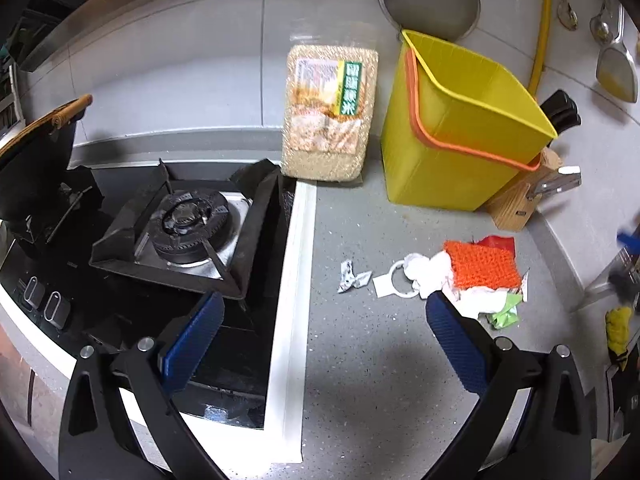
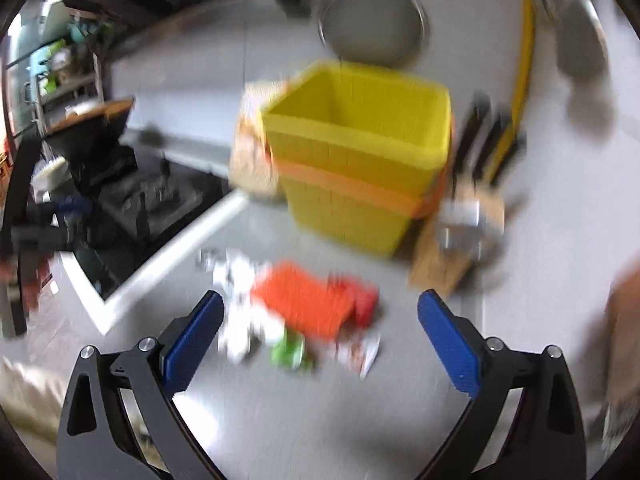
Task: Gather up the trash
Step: 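Carry the white plastic ring over the yellow bucket and open the right gripper, then reach the left gripper to the small foil wrapper and grasp it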
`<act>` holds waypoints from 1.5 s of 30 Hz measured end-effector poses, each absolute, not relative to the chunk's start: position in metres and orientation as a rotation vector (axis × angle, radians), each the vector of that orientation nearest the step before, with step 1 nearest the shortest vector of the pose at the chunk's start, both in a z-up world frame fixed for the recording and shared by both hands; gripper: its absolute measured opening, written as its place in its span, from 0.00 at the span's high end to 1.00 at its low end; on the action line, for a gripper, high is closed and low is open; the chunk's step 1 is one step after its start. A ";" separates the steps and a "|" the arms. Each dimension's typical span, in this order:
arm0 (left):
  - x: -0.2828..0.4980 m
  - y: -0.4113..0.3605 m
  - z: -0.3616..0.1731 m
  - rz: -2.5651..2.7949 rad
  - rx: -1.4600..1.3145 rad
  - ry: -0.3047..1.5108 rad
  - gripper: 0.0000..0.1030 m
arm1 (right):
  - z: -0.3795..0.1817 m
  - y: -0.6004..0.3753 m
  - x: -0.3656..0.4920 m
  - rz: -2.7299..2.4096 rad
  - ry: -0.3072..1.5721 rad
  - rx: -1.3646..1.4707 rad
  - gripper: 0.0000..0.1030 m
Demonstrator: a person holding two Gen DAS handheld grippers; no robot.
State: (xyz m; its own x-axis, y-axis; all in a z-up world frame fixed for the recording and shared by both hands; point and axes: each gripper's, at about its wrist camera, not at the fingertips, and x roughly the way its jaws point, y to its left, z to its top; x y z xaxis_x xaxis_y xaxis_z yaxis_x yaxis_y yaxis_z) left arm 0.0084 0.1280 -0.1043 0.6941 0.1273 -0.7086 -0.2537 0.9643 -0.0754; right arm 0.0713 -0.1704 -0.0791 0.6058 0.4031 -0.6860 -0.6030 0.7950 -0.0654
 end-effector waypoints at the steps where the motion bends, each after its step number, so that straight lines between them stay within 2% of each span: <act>1: 0.011 0.126 -0.107 0.202 -0.172 0.786 0.04 | -0.086 -0.176 0.069 0.583 0.743 -0.301 0.08; 4: 0.018 0.121 -0.116 0.177 -0.163 0.810 0.04 | -0.103 -0.189 0.063 0.607 0.826 -0.254 0.08; 18: 0.060 0.108 -0.159 0.086 -0.004 0.875 0.04 | -0.102 -0.209 0.046 0.498 0.828 -0.208 0.08; 26: 0.120 0.107 -0.209 0.036 0.139 0.996 0.10 | -0.108 -0.231 0.029 0.392 0.855 -0.118 0.08; 29: 0.134 0.111 -0.219 0.010 0.131 1.038 0.19 | -0.107 -0.240 0.020 0.346 0.850 -0.102 0.08; 31: 0.144 0.112 -0.229 -0.008 0.141 1.089 0.33 | -0.108 -0.247 0.017 0.304 0.854 -0.086 0.08; 33: 0.148 0.114 -0.232 -0.030 0.132 1.103 0.34 | -0.111 -0.256 0.014 0.254 0.867 -0.064 0.08; 35: 0.149 0.115 -0.231 -0.047 0.132 1.106 0.42 | -0.113 -0.264 0.011 0.220 0.871 -0.044 0.08; 38: 0.148 0.116 -0.230 -0.093 0.124 1.109 0.60 | -0.115 -0.273 0.007 0.170 0.879 -0.014 0.08; 40: 0.145 0.117 -0.230 -0.129 0.110 1.109 0.80 | -0.115 -0.276 0.008 0.152 0.882 -0.006 0.08; 42: 0.142 0.118 -0.230 -0.136 0.104 1.120 0.85 | -0.113 -0.276 0.009 0.147 0.880 0.003 0.08; 45: 0.137 0.115 -0.228 -0.139 0.111 1.144 0.87 | -0.109 -0.274 0.011 0.138 0.842 0.024 0.08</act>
State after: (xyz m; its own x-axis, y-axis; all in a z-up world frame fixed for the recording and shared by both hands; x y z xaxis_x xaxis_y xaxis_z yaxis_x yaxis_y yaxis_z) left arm 0.1367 0.1154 -0.2278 0.4066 -0.0529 -0.9121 0.1668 0.9858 0.0171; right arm 0.0109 -0.2738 -0.1086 0.6576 0.1311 -0.7419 -0.1119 0.9908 0.0759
